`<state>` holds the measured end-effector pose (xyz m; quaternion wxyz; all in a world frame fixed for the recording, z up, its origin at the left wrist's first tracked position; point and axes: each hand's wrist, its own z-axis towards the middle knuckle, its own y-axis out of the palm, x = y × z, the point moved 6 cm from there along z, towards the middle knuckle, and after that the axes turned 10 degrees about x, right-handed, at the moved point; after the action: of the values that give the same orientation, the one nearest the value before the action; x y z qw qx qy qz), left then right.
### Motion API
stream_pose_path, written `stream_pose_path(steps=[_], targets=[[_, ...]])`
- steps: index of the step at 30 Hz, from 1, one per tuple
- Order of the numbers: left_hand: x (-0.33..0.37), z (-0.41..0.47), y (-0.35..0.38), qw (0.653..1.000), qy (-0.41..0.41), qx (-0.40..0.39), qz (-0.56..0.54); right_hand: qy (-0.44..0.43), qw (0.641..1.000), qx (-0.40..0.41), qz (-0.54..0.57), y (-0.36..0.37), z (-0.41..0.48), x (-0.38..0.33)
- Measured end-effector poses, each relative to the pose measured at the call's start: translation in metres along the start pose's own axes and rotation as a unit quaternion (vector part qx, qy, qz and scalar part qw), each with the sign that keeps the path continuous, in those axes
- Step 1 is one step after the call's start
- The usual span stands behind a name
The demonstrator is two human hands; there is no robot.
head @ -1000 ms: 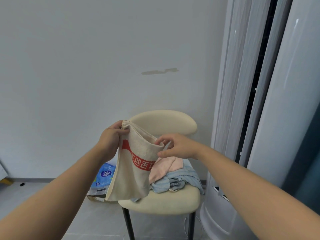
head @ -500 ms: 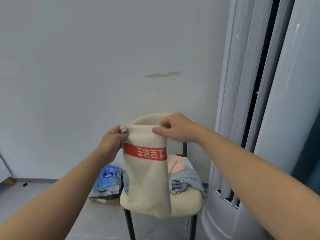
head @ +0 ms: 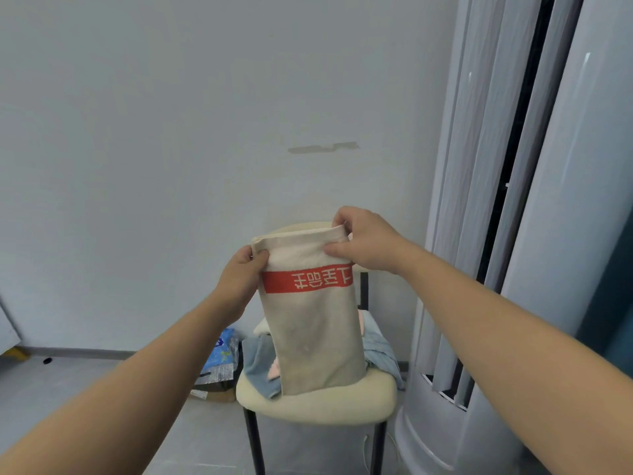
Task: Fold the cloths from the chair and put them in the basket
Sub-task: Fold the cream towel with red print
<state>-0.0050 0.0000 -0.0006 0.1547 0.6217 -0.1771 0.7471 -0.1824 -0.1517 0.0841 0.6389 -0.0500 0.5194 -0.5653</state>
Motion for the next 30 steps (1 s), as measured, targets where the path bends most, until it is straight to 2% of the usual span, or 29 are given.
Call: stream_pose_path(steps=[5,6,8,9,10,12,13,16,18,20,23,27,30], targets=[[0.011,-0.011,0.004,0.997,0.048,0.065,-0.005,0.061,0.976,0.044,0.203,-0.006,0.000,0.016],[0.013,-0.011,0.005,0.996,0.043,0.074,-0.016,0.086,0.958,0.070,0.266,-0.006,-0.001,0.022],[0.016,-0.012,0.010,0.995,0.013,0.078,-0.056,0.167,0.882,0.076,0.434,0.010,-0.009,0.039],[0.016,-0.011,0.014,0.995,-0.006,0.072,-0.074,0.199,0.846,0.033,0.493,0.028,-0.018,0.049],[0.016,-0.011,0.018,0.994,-0.022,0.065,-0.084,0.226,0.830,-0.027,0.509,0.049,-0.033,0.057],[0.012,-0.011,0.024,0.994,-0.050,0.058,-0.082,0.279,0.835,-0.122,0.458,0.089,-0.070,0.075],[0.007,-0.010,0.025,0.992,-0.072,0.060,-0.079,0.300,0.835,-0.137,0.441,0.102,-0.084,0.082],[-0.017,-0.009,0.021,0.965,-0.220,0.038,-0.140,0.329,0.805,-0.101,0.483,0.113,-0.091,0.091],[-0.036,-0.019,0.021,0.933,-0.319,-0.032,-0.165,0.332,0.790,-0.071,0.510,0.109,-0.080,0.090],[-0.058,-0.033,0.018,0.912,-0.374,-0.098,-0.138,0.348,0.783,-0.060,0.512,0.110,-0.070,0.094],[-0.081,-0.045,0.020,0.904,-0.383,-0.165,-0.100,0.376,0.788,-0.069,0.483,0.112,-0.063,0.102],[-0.096,-0.028,0.021,0.939,-0.330,-0.090,-0.031,0.390,0.816,-0.043,0.425,0.109,-0.058,0.119],[-0.090,-0.011,0.023,0.967,-0.243,-0.052,-0.060,0.380,0.846,-0.002,0.373,0.104,-0.054,0.125]])
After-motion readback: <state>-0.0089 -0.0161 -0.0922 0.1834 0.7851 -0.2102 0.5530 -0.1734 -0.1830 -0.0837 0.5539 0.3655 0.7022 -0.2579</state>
